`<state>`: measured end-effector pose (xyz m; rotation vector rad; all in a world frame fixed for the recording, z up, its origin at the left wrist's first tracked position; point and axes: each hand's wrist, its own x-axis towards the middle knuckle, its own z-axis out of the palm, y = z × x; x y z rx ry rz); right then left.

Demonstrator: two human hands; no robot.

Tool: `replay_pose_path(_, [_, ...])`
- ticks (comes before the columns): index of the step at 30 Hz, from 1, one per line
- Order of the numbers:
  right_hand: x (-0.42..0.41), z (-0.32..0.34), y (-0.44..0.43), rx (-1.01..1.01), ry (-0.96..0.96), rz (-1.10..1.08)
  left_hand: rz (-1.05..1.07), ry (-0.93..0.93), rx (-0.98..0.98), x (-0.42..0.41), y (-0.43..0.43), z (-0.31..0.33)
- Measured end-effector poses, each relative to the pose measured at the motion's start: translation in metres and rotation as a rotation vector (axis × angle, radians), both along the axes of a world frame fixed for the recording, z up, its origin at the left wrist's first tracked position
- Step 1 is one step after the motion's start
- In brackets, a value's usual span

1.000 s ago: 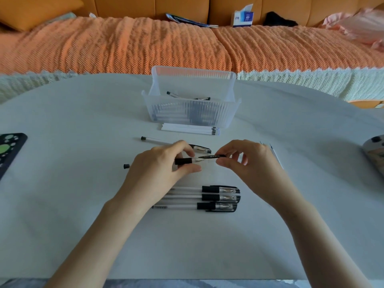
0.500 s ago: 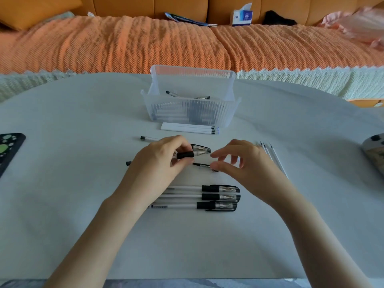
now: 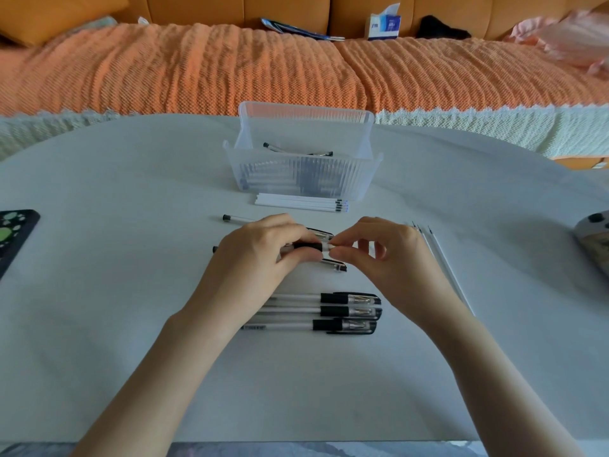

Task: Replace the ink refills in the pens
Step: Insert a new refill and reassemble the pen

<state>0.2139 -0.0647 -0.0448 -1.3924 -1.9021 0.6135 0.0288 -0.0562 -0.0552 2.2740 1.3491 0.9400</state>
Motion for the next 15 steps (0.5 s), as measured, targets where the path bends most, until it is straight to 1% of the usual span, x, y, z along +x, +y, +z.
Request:
replay_pose_path(6, [0.0013,-0.0004,0.0013,-0.021,0.027,0.005,0.015,0.005,-0.042,-0.0017,-0.0042,0.0032])
replay_pose_path(10, [0.0011,-0.0008,0.0016,-0.032,0.038,0.004,0.048,0.039,-0.002,-0.003,-0.0039,0.0036])
replay_pose_path(15, [0.0025,0.0019,0.0008,-0.027,0.042,-0.018,0.021,-0.043,-0.071,-0.005,-0.0023,0.0039])
